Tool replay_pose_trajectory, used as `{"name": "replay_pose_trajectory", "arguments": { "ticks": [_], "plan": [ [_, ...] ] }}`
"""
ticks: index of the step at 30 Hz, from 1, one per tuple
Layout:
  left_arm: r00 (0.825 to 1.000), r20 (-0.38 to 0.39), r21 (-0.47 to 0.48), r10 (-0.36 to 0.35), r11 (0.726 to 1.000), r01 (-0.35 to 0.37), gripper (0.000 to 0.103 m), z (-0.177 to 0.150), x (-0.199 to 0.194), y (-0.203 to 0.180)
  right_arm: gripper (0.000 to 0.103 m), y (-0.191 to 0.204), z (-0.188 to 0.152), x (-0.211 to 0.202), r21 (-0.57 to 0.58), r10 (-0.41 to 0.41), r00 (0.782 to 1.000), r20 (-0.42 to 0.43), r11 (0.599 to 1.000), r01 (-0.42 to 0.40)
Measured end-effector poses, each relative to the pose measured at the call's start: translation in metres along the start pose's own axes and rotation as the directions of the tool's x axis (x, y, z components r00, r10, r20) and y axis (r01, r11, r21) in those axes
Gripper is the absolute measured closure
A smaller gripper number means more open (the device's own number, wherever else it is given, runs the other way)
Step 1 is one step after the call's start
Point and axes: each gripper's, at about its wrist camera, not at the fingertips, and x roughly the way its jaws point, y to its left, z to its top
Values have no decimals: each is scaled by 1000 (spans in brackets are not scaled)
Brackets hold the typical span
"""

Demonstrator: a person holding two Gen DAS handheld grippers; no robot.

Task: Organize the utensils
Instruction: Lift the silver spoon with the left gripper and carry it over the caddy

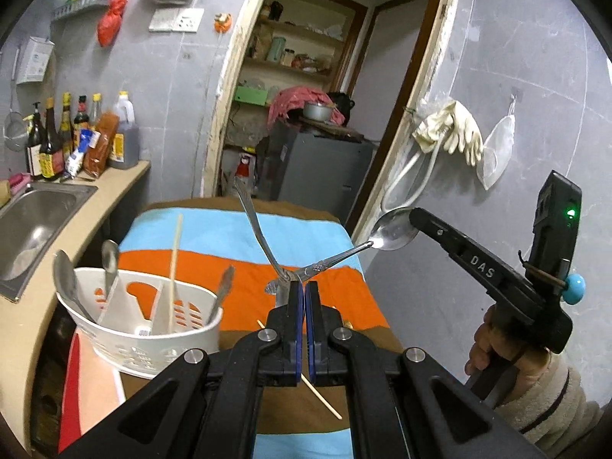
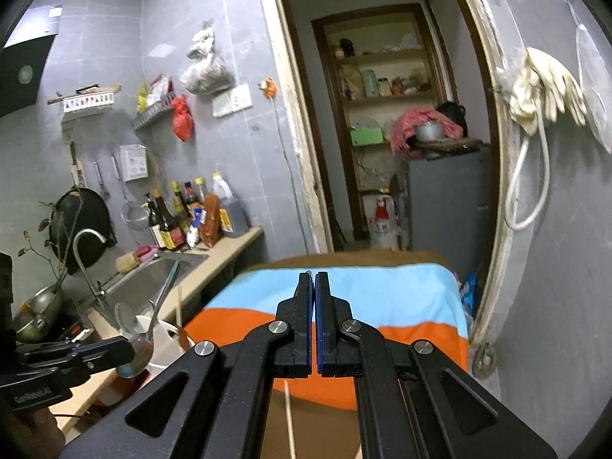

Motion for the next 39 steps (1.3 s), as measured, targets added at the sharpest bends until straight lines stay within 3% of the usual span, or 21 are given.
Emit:
{"name": "replay_pose_trajectory", "arguments": {
  "ticks": [8, 14, 25, 39],
  "plan": [
    [995, 95, -28, 38, 999, -35, 101, 18, -26, 29, 101, 34, 24, -8, -49, 42, 998, 49, 998, -40],
    [994, 96, -95, 43, 995, -34, 101, 22, -37, 60, 101, 56, 37, -12, -76, 74, 994, 80, 995, -68],
    [996, 23, -163, 81, 984, -76, 101, 0, -49, 96, 101, 94, 33, 5, -128, 110, 993, 38, 986, -104],
    [995, -95, -271, 37, 961, -61, 101, -19, -39, 125, 101, 119, 17, 23, -183, 69, 997, -45, 980, -76]
  ]
}}
